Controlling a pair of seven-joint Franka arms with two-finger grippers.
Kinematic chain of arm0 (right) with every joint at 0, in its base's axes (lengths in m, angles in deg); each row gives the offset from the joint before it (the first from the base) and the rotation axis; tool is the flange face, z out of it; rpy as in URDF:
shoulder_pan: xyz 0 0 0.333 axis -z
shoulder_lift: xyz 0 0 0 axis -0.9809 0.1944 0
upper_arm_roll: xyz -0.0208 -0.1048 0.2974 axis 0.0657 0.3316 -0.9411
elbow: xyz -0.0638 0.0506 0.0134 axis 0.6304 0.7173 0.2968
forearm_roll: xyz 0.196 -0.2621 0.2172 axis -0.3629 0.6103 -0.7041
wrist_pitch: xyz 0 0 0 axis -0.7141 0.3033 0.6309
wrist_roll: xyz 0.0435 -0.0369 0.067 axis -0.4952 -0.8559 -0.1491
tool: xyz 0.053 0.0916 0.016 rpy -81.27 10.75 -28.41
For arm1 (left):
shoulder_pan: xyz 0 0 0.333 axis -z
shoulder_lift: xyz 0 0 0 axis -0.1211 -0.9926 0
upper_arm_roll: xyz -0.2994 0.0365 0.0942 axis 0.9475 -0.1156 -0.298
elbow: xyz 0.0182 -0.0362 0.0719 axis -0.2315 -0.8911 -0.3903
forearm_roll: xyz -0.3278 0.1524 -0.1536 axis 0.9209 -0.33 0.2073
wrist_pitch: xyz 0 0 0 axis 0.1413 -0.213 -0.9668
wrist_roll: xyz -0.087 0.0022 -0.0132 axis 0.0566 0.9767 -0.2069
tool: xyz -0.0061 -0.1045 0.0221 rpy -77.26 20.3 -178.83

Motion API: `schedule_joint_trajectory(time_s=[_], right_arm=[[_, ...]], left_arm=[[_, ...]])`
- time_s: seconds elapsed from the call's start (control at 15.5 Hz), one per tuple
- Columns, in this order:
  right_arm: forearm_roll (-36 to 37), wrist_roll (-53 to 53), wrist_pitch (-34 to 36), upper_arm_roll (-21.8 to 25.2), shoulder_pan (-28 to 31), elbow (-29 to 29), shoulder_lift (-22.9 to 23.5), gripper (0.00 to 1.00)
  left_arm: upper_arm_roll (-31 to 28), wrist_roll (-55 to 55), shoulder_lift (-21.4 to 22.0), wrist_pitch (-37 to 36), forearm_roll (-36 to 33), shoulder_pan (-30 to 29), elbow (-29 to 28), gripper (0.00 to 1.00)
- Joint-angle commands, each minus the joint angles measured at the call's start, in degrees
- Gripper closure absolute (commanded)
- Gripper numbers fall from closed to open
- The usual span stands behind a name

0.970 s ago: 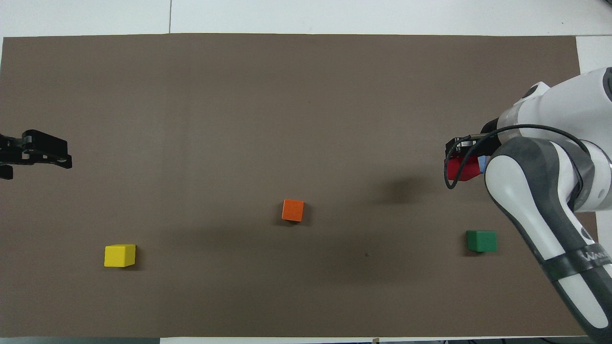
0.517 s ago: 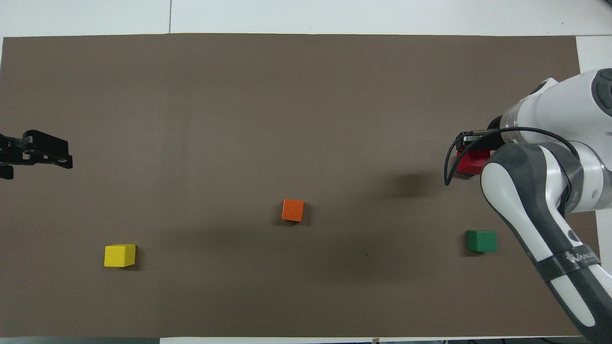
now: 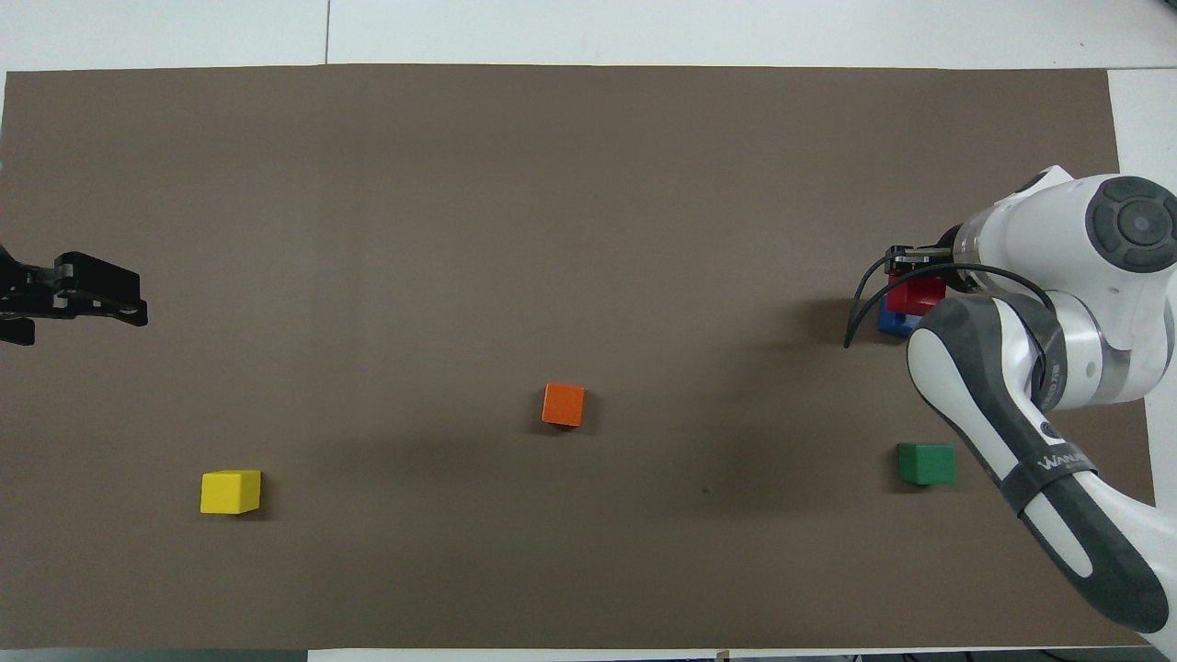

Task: Transfer red block to right arm and stack on blue block
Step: 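Lower the red cube onto the blue cube with the right gripper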

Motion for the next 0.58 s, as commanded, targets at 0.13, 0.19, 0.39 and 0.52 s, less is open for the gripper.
schedule_joint_trajectory(time_s=[0.13, 0.19, 0.39, 0.52], right_arm=[[1.36, -1.44, -2.73, -0.83, 1.81, -3.99, -1.75, 1.00], [1.36, -1.44, -2.65, -0.83, 1.82, -4.34, -1.93, 1.00], [1.36, -1.00, -2.64, -0.83, 1.99, -4.52, -2.02, 1.00], [1.45, -1.35, -2.73, -0.83, 2.34, -4.61, -2.02, 1.00]], left_arm=[[-0.48, -0.72, -0.20, 0.08, 0.29, 1.15, 0.76, 0.00], [-0.48, -0.72, -0.29, 0.08, 0.29, 1.16, 0.76, 0.00], [0.56, -0.72, -0.20, 0.87, 0.29, 1.24, 0.85, 0.00], [1.01, -0.46, -0.47, 1.13, 0.29, 1.16, 1.02, 0.00]])
